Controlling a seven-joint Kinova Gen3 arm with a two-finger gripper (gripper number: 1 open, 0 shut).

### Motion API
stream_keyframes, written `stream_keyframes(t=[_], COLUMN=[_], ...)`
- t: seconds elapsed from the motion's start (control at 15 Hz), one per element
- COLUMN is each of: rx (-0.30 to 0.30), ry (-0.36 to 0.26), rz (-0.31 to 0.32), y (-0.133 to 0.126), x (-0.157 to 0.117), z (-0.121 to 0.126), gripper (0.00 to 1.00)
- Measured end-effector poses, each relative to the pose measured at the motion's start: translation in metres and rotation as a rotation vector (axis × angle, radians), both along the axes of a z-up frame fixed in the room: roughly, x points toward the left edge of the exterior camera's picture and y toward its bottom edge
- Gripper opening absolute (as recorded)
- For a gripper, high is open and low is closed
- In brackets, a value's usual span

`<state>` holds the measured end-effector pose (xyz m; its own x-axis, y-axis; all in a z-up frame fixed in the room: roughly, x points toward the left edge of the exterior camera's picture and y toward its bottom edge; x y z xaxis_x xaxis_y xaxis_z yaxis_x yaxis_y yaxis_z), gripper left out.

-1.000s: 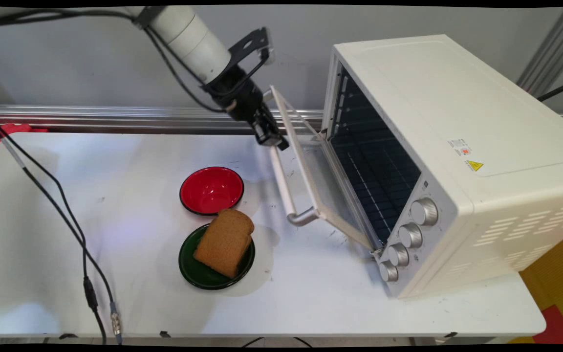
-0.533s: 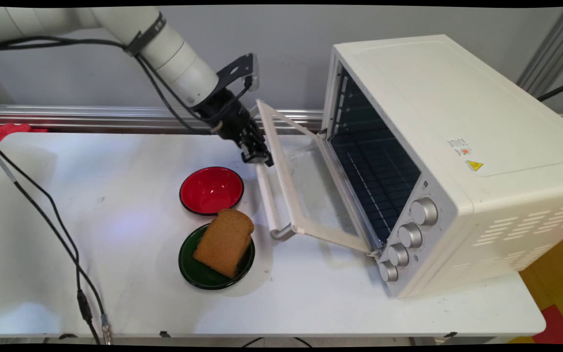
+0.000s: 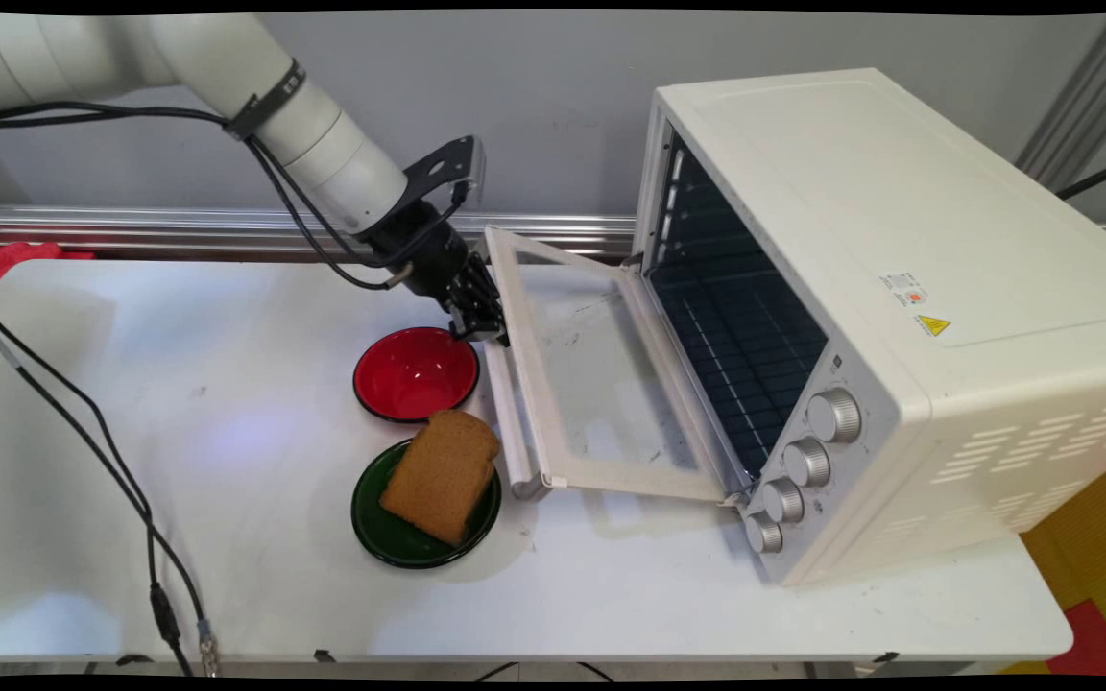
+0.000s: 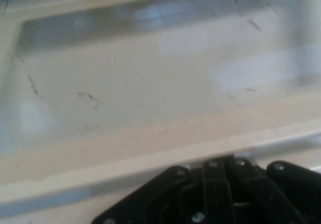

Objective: Open the oven

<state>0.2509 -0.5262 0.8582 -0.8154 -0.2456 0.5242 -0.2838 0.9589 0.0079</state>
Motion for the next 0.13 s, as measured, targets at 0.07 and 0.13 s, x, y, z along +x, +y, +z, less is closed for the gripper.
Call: stream_keyframes(t=[0.07,0.13], rx=[-0.002,-0.004], ry=[0.0,0.0], rz=[-0.003,-0.004], y=[0.0008,0.0016], x=[0.0023,0.0045], z=[-0.0006,-0.0005], gripper=[0.0,0.0])
